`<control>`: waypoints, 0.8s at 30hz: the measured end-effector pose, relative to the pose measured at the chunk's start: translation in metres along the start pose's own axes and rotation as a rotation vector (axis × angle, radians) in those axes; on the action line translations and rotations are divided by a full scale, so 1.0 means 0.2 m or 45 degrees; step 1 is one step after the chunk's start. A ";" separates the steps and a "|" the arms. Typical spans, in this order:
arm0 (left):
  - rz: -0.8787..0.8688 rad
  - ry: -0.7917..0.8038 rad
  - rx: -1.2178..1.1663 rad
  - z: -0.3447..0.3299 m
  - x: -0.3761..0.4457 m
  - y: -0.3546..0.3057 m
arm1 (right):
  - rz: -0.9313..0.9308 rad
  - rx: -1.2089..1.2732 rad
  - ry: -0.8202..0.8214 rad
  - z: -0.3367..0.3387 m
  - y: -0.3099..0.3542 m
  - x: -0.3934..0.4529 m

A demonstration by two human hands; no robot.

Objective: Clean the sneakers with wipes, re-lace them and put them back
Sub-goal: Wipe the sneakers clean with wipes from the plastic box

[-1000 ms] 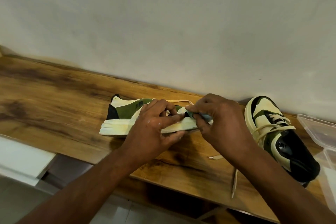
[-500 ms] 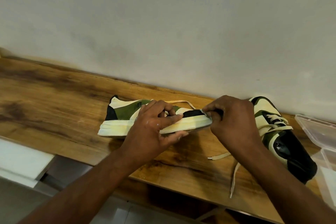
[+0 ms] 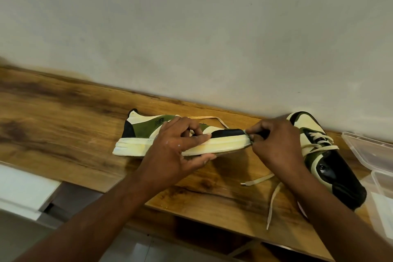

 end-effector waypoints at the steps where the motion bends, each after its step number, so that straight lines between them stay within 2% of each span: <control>1: -0.009 -0.001 0.000 0.00 0.00 0.00 | -0.036 0.029 -0.006 -0.01 -0.02 -0.01; 5: -0.045 0.003 0.032 0.00 -0.01 0.01 | -0.062 0.099 -0.078 -0.02 -0.02 -0.05; 11: -0.053 -0.030 0.049 0.00 0.00 0.02 | 0.055 0.293 -0.153 0.02 0.11 -0.13; 14: -0.044 -0.027 0.019 0.00 0.01 0.02 | 0.283 0.257 -0.119 -0.02 0.25 -0.21; 17: -0.016 -0.006 -0.006 0.00 0.01 0.02 | 0.570 -0.064 -0.080 -0.07 0.31 -0.27; 20: -0.010 -0.004 -0.004 0.00 0.01 0.02 | 0.433 -0.124 -0.145 -0.03 0.18 -0.19; 24: -0.018 -0.011 0.006 0.00 0.01 0.02 | 0.043 0.111 -0.193 0.02 0.04 -0.11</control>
Point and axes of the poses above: each hand's wrist, its own x-axis towards the middle knuckle, its own z-axis out of the back of the hand, y = z × x, the point moved 3 cm from there along x, towards the middle knuckle, and after that the axes turned 8 degrees about z, right-handed, at the moved point
